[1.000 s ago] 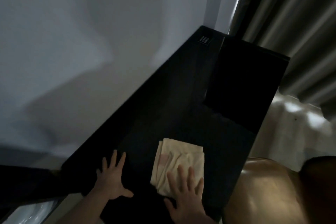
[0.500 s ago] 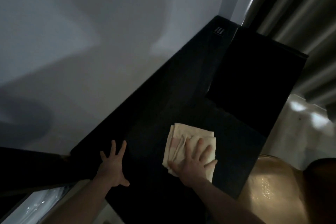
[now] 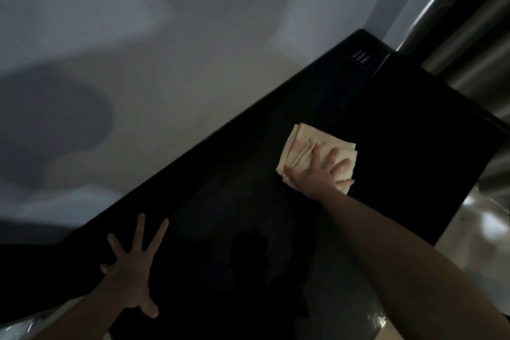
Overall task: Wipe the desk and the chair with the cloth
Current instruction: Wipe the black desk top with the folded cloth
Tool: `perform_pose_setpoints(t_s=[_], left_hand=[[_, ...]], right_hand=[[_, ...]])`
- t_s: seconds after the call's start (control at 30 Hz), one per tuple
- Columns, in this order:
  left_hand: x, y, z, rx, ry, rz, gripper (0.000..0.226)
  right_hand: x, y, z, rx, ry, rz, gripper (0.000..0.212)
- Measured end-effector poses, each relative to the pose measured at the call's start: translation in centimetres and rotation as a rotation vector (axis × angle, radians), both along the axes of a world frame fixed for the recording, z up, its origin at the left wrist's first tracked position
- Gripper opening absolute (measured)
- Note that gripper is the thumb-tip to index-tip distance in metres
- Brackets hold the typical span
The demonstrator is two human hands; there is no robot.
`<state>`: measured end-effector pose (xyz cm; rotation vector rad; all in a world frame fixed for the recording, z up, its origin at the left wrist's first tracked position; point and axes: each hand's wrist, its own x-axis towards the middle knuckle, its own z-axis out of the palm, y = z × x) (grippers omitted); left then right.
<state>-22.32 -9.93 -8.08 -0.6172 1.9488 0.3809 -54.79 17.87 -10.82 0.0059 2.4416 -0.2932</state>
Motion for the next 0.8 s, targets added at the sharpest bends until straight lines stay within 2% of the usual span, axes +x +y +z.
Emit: perform_pose_setpoints(t_s=[0.17,0.37,0.47,0.6,0.8], left_hand=[[-1.8,0.3,-0.7,-0.03,-0.176,0.072,0.183],[-1.7,0.0,-1.0,-0.013,-0.187,0.089,0.183],[-1.6,0.0,-0.9,-0.01,-0.17,0.122,0.184],[-1.6,0.6,-0.2,-0.062,-0.146,0.136,0.184],[0.0,-0.7,0.0,0.008,0.056,0.096,0.183]], right_hand=[[-7.3,-1.1,-0.8,0.09,0.081,0.042,0.117],[-12.4,-2.9,-1.0,0.09,0.131,0.005,0.117],[-11.6,-3.2,-1.4,0.08,0.153,0.028,0.114],[-8.0,-3.8,-1.7,0.079,0.152,0.161,0.112],[0.4,-6.6,-2.6,0.04,0.156,0.366,0.112]])
